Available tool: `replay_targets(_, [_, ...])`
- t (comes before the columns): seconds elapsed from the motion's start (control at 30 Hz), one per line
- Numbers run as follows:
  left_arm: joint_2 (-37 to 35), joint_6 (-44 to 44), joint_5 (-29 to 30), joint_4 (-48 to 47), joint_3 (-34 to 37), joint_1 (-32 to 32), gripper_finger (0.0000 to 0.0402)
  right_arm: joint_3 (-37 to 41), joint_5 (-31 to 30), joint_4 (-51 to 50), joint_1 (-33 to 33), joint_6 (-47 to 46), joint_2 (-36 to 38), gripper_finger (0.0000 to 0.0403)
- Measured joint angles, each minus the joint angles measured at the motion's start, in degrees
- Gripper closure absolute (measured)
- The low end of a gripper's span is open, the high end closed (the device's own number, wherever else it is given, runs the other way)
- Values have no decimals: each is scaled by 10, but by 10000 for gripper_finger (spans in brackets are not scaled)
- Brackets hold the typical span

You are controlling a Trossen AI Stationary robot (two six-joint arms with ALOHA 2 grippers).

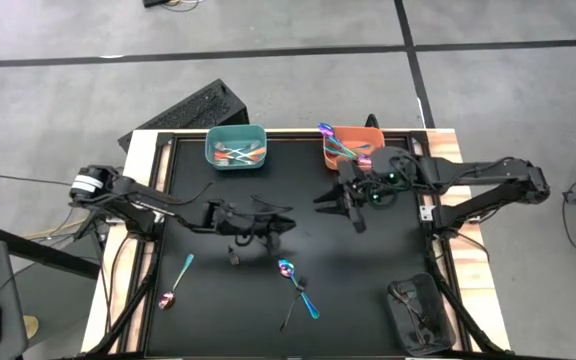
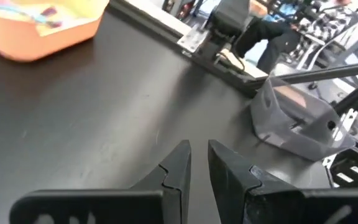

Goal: Sort silverware by color (type)
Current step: Put the purple spoon into the orange bin

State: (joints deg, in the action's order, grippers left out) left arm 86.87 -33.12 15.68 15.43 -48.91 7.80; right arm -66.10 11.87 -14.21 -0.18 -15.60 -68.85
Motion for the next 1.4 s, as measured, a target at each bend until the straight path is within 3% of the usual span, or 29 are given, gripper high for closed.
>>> replay_targets(0.37, [-13, 10, -2, -32, -13, -21, 358, 3, -40, -44, 22, 5, 0, 282])
replay_targets(0.5, [-58, 27, 40, -76, -13, -22, 358, 36, -73, -44, 25, 5, 12, 282])
replay_targets(0.63, [-118, 56, 90, -150, -13, -23, 358, 117, -76, 35, 22, -31, 43, 282])
replay_targets(0.77, [-155, 70, 85, -210, -9, -23, 358, 206, -68, 170, 20, -90, 74, 282])
replay_targets(0.9, [-172, 28, 74, -219, 35, -16, 358, 258, -61, 261, 21, -130, 88, 282])
replay_targets(1.1, [-175, -40, 57, -198, 90, 1, 358, 267, -59, 268, 27, -144, 61, 282])
replay_targets(1.4, [-175, -30, 14, -189, 99, 0, 358, 247, -68, 288, 30, -168, 7, 282])
